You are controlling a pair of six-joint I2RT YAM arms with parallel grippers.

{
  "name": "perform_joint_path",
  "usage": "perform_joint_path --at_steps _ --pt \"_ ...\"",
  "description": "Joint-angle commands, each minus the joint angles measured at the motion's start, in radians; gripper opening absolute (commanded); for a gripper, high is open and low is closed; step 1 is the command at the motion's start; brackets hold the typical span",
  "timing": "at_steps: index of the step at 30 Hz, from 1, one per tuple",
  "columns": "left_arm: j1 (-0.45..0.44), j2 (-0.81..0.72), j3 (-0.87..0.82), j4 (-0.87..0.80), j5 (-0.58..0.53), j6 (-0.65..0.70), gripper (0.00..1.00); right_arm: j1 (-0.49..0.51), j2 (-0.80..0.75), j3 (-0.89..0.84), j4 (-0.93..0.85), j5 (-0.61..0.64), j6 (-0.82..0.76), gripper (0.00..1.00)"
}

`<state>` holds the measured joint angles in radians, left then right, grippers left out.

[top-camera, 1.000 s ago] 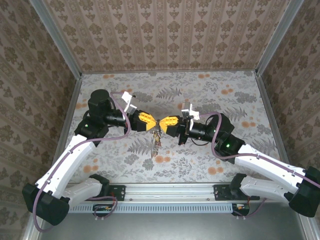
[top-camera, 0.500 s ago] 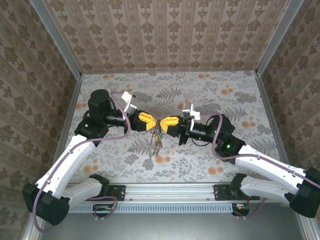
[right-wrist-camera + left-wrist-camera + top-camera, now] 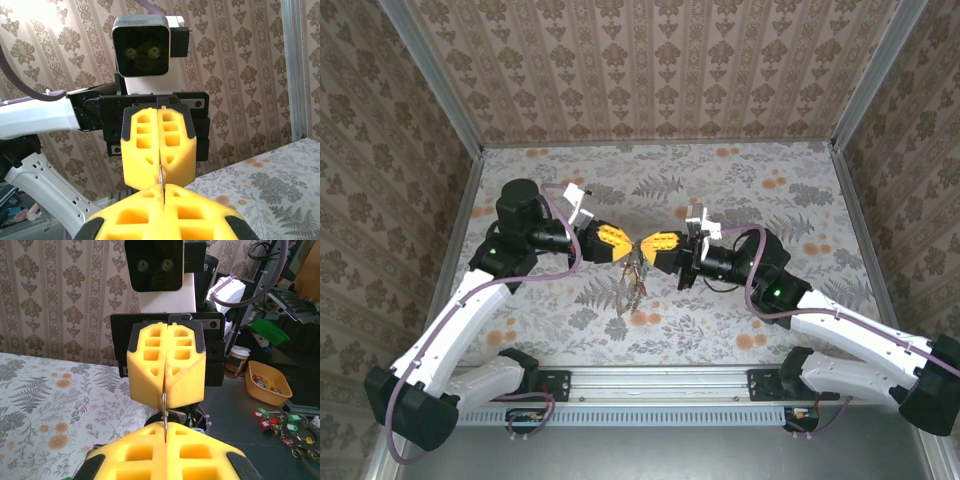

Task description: Put the keys on the keyring

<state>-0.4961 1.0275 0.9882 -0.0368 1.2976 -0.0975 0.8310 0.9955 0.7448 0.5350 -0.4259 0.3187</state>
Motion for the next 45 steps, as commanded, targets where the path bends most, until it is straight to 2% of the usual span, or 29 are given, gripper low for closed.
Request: perform_joint_path --at_steps 1,34,42,45 --pt "0.002 -0.018 0.006 0.045 0.020 0.001 0.00 -0.003 0.007 0.001 0.056 -0.019 0.023 0.00" --pt "0.001 -0.019 0.004 0.047 0.023 0.007 0.00 0.005 -0.013 -0.018 0.059 -0.014 0.053 0.00" --pt "0.011 -0.008 0.011 0.055 0.111 0.033 0.00 0.018 -0.025 -0.031 0.092 -0.012 0.071 0.00" --pt "0.033 0.009 0.038 0.020 0.164 0.063 0.00 0.045 -0.056 -0.051 0.093 0.031 0.074 0.00"
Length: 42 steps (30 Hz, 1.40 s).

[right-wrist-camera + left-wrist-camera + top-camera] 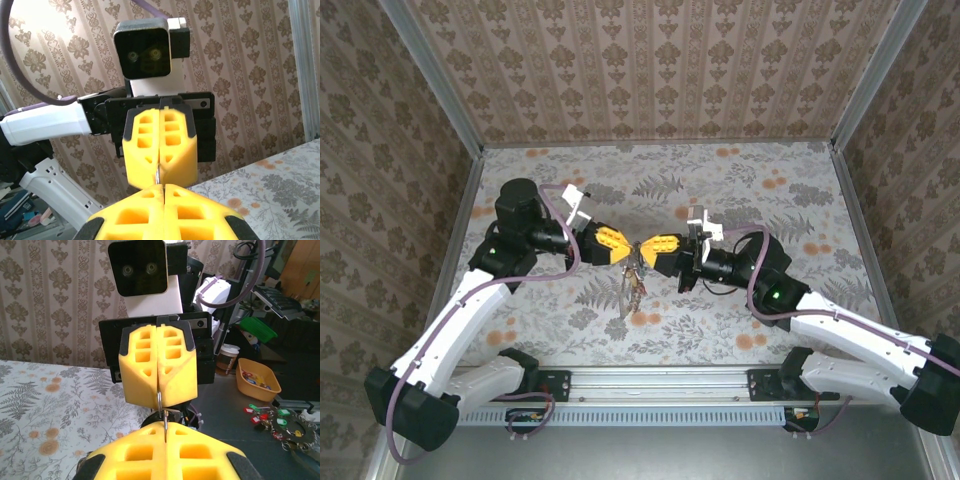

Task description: Put the keys on the keyring

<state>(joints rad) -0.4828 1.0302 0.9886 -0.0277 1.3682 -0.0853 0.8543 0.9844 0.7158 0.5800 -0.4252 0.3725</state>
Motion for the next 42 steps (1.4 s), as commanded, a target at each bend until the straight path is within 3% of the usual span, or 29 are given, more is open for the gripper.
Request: perform_joint_path --at_steps 1,3,8,11,15,23,29,42 --pt "0.022 0.012 0.054 -0.041 0.103 0.089 0.00 0.030 -0.057 -0.034 0.051 0.055 0.025 0.00" --pt "0.051 0.019 0.091 -0.149 0.111 0.171 0.00 0.044 -0.087 -0.061 0.071 0.107 0.036 0.00" --pt "0.070 0.025 0.108 -0.194 0.109 0.204 0.00 0.143 -0.124 -0.065 0.046 0.286 -0.074 0.00" --pt "0.073 0.019 0.114 -0.234 0.108 0.233 0.00 0.154 -0.107 -0.087 0.113 0.332 -0.086 0.00" --pt "0.086 0.024 0.117 -0.234 0.121 0.237 0.00 0.165 -0.037 -0.081 0.201 0.309 -0.082 0.00" --pt "0.113 -0.002 0.121 -0.247 0.167 0.251 0.00 0.201 0.016 -0.044 0.195 0.294 -0.134 0.00" --pt "0.112 0.004 0.153 -0.355 0.204 0.335 0.00 0.207 0.020 -0.038 0.191 0.295 -0.155 0.00" --pt "0.112 0.001 0.157 -0.373 0.204 0.348 0.00 0.208 0.068 0.007 0.232 0.292 -0.191 0.00"
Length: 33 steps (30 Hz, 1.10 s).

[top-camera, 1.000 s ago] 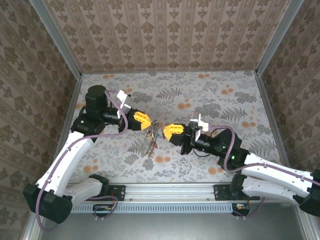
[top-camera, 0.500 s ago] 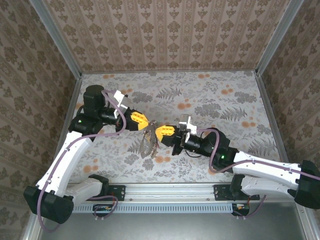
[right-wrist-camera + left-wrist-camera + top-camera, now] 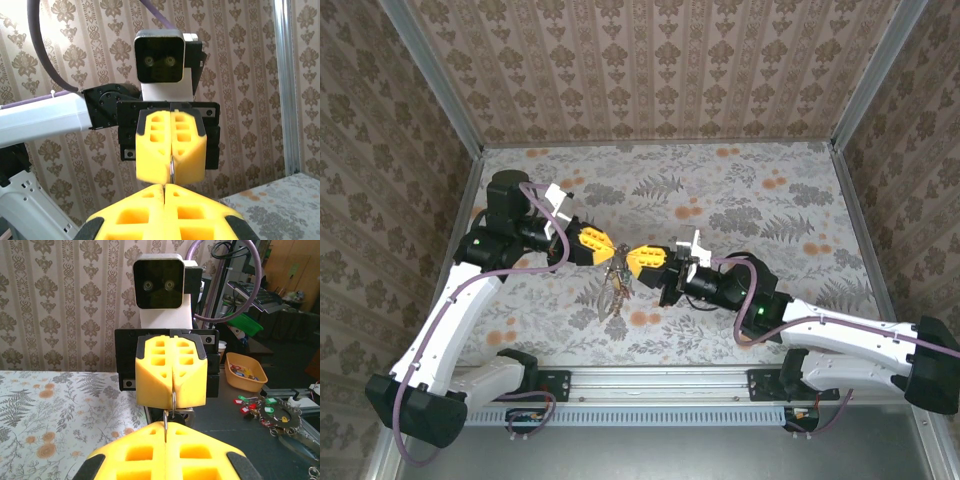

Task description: Put the keys on the keyring

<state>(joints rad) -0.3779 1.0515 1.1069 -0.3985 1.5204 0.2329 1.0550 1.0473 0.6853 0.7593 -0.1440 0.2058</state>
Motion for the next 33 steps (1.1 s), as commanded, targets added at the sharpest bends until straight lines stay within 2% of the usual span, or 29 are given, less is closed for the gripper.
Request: perform_joint_path --at_steps 1,21,33 --pt "0.008 -0.021 0.041 -0.003 0.051 0.030 0.00 0.008 0.008 0.040 0.051 0.015 -0.031 0.00" --pt "0.010 -0.025 0.043 -0.005 0.043 0.028 0.00 0.019 0.015 0.053 0.004 0.080 -0.106 0.00" --pt "0.015 -0.027 0.045 -0.006 0.042 0.029 0.00 0.018 0.023 0.065 -0.001 0.054 -0.109 0.00"
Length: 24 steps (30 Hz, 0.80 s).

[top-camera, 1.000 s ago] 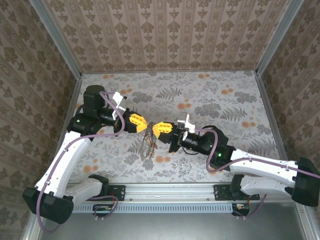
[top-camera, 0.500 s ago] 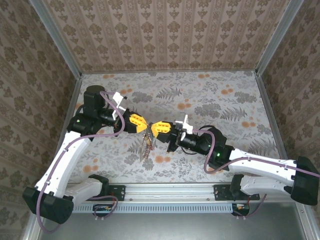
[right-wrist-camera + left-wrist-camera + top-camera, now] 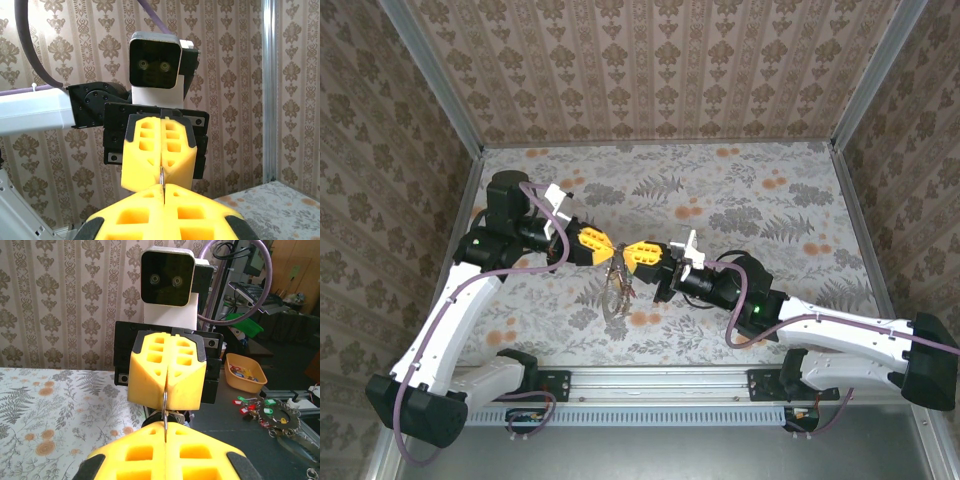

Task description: Put the keys on the keyring

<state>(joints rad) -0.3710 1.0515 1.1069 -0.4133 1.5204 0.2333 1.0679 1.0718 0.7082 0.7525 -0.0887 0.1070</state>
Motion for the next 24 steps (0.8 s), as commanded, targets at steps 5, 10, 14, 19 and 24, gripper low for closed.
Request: perform_joint_path --at_steps 5,10,14,19,24 --pt "0.008 -0.028 0.045 0.009 0.038 0.029 0.00 0.006 -0.008 0.040 0.004 -0.004 -0.001 0.00" --pt "0.009 -0.028 0.047 0.009 0.036 0.028 0.00 0.006 -0.007 0.038 0.010 -0.008 0.007 0.00" --pt "0.009 -0.027 0.047 0.011 0.034 0.025 0.00 0.006 0.002 0.040 0.023 -0.017 0.013 0.00" --pt "0.009 -0.025 0.047 0.011 0.032 0.024 0.00 0.006 0.007 0.042 0.034 -0.030 0.019 0.00" --pt "0.010 -0.024 0.048 0.014 0.032 0.023 0.00 0.006 0.014 0.042 0.043 -0.036 0.026 0.00"
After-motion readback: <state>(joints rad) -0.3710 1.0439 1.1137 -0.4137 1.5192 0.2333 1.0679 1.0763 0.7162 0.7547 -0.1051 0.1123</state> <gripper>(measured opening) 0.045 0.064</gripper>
